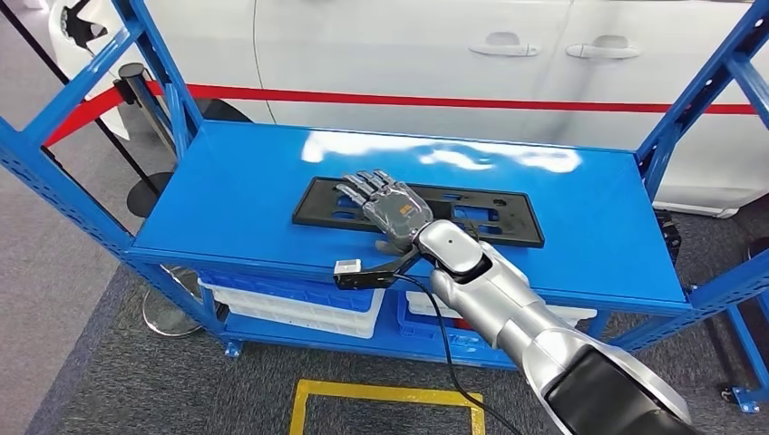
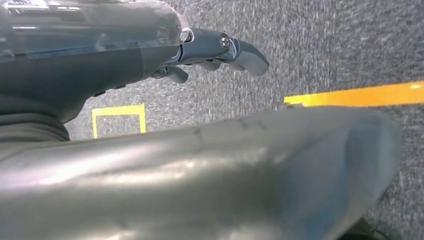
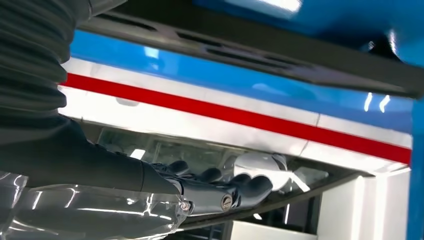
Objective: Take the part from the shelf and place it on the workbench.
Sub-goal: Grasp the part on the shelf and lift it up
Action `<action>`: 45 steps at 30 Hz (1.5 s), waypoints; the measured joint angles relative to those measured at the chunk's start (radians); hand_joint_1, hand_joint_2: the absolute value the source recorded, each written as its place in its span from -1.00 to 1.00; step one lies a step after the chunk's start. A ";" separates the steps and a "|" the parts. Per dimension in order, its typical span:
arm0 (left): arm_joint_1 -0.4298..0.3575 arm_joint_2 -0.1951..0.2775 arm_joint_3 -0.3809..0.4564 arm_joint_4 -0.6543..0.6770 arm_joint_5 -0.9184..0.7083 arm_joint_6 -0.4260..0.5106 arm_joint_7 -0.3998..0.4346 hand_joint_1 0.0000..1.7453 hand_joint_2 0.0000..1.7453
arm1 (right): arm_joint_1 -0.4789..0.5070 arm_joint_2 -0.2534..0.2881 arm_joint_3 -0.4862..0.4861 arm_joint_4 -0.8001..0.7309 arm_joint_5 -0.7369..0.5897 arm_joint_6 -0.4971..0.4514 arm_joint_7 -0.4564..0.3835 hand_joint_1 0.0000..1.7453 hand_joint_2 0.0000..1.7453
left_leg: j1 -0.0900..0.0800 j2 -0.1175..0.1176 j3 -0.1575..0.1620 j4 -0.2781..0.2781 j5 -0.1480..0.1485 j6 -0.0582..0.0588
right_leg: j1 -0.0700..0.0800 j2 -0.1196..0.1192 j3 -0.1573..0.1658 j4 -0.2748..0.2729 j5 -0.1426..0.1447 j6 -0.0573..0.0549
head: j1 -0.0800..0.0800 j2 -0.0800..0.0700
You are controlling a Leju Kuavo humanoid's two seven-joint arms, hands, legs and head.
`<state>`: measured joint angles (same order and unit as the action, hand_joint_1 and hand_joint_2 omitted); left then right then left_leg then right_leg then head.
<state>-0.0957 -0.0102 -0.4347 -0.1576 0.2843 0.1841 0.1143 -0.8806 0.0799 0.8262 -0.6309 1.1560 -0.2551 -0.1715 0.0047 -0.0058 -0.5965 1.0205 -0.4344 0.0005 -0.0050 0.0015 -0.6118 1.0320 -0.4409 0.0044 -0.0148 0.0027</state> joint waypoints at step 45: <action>-0.023 0.031 0.000 0.000 0.012 0.013 -0.025 -1.00 -1.00 | -0.118 -0.013 0.090 0.278 0.047 0.123 0.239 -1.00 1.00 | 0.003 -0.001 0.001 0.004 -0.004 -0.011 | 0.004 0.005 -0.002 -0.005 0.007 -0.015 | -0.002 0.000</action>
<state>-0.1184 0.0210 -0.4345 -0.1575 0.2963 0.1968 0.0897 -0.9985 0.0674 0.9159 -0.3529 1.2032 -0.1324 0.0676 0.0073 -0.0065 -0.5952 1.0243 -0.4387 -0.0100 -0.0010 0.0066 -0.6137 1.0273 -0.4338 -0.0107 -0.0168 0.0027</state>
